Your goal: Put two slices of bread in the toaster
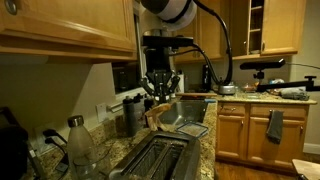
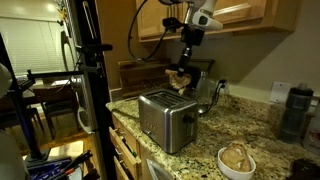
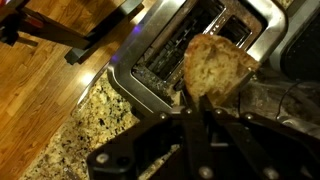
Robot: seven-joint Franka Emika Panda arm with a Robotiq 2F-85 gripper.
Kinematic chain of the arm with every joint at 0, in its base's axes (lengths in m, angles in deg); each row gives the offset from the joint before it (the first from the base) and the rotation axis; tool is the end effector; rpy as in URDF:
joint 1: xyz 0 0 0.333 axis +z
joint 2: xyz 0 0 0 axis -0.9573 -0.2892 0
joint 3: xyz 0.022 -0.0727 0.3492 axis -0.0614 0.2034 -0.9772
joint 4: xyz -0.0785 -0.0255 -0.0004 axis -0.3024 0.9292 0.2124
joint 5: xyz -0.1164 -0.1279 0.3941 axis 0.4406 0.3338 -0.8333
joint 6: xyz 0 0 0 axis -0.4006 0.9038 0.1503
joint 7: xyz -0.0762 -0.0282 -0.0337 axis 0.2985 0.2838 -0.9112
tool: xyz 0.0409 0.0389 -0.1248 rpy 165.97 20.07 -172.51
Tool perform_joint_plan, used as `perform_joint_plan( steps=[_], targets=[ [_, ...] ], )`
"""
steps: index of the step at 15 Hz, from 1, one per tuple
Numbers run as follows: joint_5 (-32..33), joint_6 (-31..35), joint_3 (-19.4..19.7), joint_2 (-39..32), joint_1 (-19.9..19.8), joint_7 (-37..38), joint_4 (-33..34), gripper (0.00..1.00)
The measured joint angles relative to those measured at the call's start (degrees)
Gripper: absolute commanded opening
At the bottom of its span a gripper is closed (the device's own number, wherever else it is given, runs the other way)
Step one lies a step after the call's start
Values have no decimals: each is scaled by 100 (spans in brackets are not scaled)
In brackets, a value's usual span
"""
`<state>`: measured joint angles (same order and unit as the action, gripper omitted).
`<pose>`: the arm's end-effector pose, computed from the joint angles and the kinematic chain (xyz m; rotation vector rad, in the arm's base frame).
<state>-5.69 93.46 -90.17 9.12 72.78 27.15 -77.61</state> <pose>0.5911 0.0342 0.4574 -2.7806 1.0722 0.3231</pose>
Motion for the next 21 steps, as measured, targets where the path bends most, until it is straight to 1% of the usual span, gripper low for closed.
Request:
perform_joint_plan(
  steps=[13, 21],
  targets=[
    [-251, -27, -79, -326, 134, -174, -23, 8],
    [-257, -27, -80, -521, 139, -527, -80, 8]
  ],
)
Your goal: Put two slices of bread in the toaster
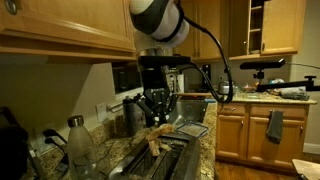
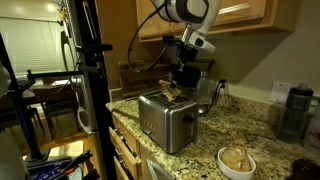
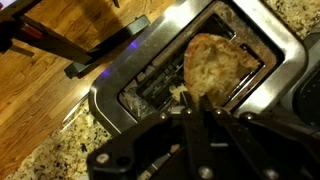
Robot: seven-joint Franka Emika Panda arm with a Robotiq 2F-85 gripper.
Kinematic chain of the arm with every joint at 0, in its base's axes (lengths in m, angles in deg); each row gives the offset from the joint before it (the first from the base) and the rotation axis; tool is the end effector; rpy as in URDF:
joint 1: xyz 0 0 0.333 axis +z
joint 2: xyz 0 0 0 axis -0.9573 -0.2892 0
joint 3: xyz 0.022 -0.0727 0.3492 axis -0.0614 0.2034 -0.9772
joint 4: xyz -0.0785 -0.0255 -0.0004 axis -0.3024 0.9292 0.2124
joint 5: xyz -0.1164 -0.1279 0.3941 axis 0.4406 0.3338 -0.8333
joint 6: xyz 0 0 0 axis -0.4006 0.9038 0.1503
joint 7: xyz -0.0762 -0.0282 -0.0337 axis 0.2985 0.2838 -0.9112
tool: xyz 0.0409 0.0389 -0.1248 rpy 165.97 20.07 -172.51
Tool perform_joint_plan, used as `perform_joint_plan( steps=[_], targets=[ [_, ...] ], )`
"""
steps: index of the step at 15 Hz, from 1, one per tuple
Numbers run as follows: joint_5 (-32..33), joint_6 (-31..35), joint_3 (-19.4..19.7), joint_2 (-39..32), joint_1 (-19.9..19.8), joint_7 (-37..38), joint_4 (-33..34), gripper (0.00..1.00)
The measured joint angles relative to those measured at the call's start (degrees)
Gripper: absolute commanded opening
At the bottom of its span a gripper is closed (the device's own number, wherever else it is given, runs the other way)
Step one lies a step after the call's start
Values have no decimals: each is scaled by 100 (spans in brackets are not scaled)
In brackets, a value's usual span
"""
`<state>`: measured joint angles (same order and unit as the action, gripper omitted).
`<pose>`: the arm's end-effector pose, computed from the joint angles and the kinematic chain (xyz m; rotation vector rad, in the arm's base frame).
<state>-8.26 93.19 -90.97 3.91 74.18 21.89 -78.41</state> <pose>0.5940 0.0618 0.3977 -2.7997 0.9161 0.4892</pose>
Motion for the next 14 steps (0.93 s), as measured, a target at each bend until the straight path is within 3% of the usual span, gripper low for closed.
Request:
perform_joint_plan(
  steps=[14],
  targets=[
    [0, 50, -15, -2, 59, -240, 128, 8]
  ],
)
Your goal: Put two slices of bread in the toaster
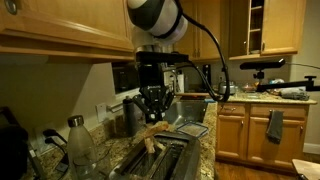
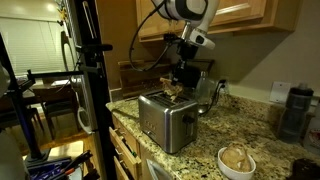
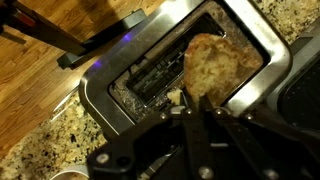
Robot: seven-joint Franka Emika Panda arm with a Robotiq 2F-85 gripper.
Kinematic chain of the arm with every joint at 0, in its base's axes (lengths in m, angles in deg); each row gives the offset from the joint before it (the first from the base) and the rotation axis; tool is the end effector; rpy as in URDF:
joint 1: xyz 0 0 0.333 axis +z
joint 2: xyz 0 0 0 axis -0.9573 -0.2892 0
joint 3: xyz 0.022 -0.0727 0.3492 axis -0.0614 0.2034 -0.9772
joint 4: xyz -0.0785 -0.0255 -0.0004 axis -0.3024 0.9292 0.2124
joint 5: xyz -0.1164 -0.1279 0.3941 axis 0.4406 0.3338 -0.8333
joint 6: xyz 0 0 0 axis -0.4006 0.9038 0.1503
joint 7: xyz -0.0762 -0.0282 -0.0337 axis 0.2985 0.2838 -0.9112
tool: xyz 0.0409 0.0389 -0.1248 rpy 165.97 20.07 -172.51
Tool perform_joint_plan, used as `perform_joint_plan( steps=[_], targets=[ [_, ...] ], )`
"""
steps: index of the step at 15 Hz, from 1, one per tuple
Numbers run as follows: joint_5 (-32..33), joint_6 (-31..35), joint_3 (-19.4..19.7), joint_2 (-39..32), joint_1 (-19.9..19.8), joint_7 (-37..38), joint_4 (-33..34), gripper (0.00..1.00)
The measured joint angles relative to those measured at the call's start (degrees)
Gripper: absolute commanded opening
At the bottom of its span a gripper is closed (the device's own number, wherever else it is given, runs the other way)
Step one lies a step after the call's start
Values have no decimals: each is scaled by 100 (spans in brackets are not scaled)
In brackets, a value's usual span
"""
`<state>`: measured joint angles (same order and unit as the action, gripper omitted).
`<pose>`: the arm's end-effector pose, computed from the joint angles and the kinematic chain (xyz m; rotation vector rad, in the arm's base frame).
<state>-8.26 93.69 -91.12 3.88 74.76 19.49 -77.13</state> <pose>0.6006 0.0695 0.4083 -2.8172 0.8347 0.4414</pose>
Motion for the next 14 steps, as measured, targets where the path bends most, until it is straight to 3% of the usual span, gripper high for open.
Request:
perform_joint_plan(
  steps=[14],
  targets=[
    [8, 276, -1, -19, 0, -216, -14, 8]
  ],
)
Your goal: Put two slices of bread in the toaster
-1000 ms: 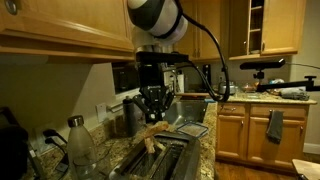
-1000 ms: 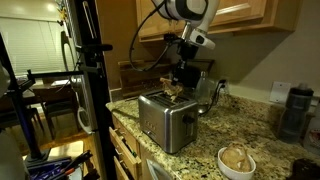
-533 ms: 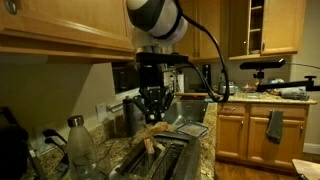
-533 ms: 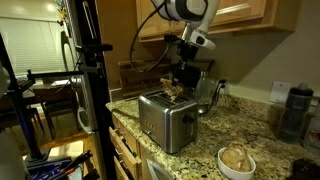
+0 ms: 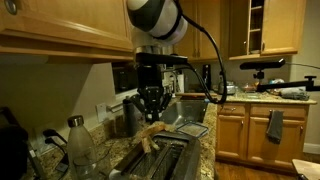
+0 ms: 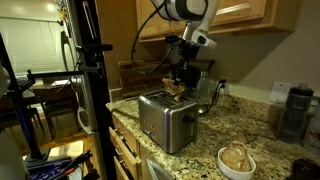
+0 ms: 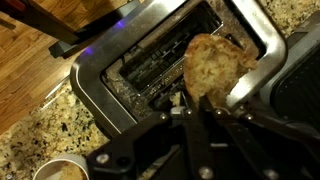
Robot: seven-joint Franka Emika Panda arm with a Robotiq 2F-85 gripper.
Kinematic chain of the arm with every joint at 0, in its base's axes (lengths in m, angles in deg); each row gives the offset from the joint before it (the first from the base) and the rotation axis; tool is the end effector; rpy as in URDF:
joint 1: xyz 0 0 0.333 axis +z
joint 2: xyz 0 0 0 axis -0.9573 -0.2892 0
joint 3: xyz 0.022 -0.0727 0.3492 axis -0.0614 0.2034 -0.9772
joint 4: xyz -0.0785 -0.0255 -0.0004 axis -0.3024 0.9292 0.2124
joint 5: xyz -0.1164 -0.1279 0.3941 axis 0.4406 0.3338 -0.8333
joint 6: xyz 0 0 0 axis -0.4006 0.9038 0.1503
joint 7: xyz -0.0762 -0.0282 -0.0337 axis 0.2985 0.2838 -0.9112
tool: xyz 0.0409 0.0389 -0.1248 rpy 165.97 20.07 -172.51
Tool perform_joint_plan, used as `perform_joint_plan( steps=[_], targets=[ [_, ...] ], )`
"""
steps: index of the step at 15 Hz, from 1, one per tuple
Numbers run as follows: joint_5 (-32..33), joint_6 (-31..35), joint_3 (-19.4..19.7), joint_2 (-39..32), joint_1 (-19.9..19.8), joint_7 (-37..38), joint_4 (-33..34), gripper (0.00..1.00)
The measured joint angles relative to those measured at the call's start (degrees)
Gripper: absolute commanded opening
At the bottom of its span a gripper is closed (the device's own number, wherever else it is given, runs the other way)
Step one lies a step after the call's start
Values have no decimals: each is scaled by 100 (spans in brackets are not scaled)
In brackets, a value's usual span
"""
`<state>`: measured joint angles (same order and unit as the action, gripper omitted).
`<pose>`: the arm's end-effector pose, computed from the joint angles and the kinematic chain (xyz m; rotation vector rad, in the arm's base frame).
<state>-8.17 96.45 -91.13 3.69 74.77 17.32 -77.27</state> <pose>0.6075 0.0685 0.4077 -2.8258 0.7880 0.3738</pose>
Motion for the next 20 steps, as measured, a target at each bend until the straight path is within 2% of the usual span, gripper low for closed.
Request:
perform_joint_plan(
  steps=[12, 20],
  targets=[
    [2, 21, 120, -116, -9, 52, -84, 8],
    [3, 500, 140, -116, -2, 357, -226, 8]
  ],
)
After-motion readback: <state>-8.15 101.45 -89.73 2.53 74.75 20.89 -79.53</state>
